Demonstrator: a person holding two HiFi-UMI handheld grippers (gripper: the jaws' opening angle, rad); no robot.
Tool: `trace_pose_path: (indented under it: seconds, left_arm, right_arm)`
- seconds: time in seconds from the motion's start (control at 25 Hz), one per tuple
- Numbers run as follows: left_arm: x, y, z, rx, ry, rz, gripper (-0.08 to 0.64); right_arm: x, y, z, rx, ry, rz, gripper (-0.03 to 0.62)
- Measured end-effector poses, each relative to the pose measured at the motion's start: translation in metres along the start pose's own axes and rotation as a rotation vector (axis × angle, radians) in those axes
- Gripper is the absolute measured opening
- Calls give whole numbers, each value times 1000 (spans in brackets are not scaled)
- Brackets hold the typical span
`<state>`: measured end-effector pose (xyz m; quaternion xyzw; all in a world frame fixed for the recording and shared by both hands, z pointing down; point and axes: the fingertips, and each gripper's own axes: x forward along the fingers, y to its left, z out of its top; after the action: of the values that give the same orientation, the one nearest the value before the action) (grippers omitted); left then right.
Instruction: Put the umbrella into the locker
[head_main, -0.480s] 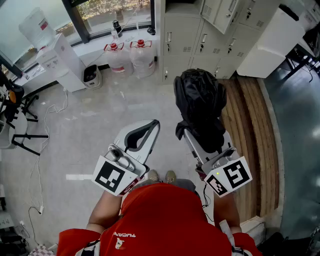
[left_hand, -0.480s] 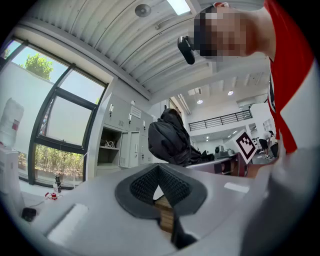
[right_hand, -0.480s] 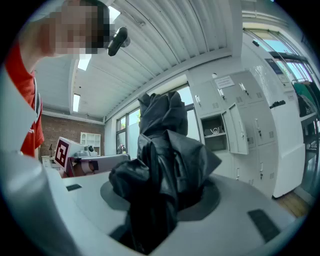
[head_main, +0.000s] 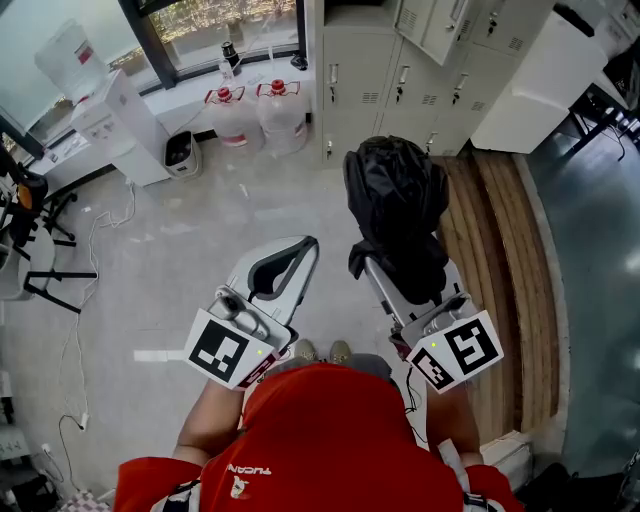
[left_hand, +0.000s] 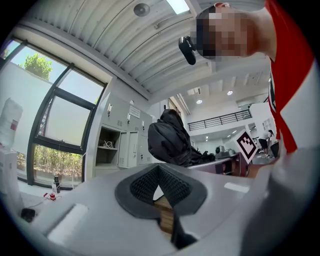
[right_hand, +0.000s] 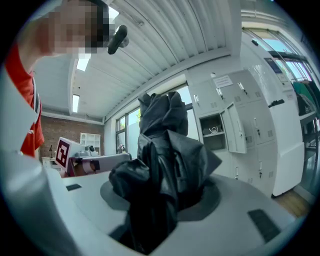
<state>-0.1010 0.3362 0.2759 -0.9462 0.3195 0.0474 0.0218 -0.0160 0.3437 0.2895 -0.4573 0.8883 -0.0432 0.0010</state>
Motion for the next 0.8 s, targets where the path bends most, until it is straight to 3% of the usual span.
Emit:
trace_pose_path:
  seconds: [0.28, 0.8]
  left_arm:
    - [18, -9, 3, 8, -31, -1, 5]
    - [70, -14, -3, 70, -7, 45, 5]
  right_arm:
    - [-11, -23, -3, 3, 18, -16, 209]
    - [-19, -80, -2, -1, 42, -9, 209]
